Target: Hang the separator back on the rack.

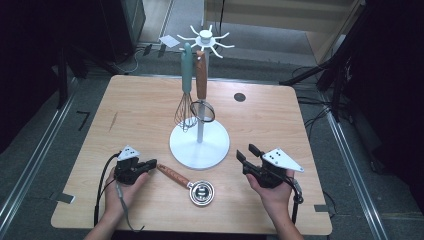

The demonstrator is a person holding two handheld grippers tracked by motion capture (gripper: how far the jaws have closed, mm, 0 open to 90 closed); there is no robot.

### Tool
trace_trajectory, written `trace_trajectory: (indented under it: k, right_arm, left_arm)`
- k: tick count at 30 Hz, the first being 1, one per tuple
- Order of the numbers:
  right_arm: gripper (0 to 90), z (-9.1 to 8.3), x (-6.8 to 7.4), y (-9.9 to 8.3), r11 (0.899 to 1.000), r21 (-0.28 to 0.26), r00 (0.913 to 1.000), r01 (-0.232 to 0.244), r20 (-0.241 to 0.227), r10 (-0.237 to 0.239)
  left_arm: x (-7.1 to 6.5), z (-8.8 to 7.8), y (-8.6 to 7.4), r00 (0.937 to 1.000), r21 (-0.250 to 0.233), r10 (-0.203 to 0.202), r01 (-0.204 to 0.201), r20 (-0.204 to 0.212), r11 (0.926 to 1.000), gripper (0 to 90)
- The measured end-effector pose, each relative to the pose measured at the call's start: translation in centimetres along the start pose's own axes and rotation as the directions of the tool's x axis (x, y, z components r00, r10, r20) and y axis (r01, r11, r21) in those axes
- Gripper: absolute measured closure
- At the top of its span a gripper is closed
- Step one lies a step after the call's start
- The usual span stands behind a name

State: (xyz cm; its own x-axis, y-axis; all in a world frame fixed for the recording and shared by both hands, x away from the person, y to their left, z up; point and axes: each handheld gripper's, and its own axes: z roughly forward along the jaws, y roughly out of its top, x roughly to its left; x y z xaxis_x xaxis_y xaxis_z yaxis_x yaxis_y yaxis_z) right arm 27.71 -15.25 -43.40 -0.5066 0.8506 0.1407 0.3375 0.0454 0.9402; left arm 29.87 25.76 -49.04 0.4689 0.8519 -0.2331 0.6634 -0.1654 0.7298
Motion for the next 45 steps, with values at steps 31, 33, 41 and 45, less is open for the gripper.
trace_trajectory:
  k: [31, 33, 41, 45]
  right_arm:
    - [48.8, -0.1, 2.2, -1.4, 0.998, 0.049, 0.9974, 0.039, -0.062, -0.036]
    - [48.8, -0.1, 2.3, -1.4, 0.998, 0.05, 0.9971, 0.041, -0.067, -0.038]
    - [48.8, 0.0, 2.4, -1.5, 0.998, 0.054, 0.997, 0.038, -0.07, -0.034]
    - [48.8, 0.0, 2.3, -1.5, 0.998, 0.051, 0.997, 0.037, -0.07, -0.034]
  left_arm:
    - [-3.0, 0.6, -0.6, 0.9922, 0.066, 0.084, -0.09, 0.092, 0.9937, 90.0]
    - [-3.8, 0.7, -0.9, 0.9901, 0.072, 0.093, -0.1, 0.105, 0.9924, 90.0]
    - [-8.1, 1.7, -1.6, 0.9745, 0.088, 0.136, -0.153, 0.178, 0.9843, 90.0]
    - [-10.0, 2.4, -1.7, 0.9673, 0.087, 0.155, -0.175, 0.201, 0.9808, 90.0]
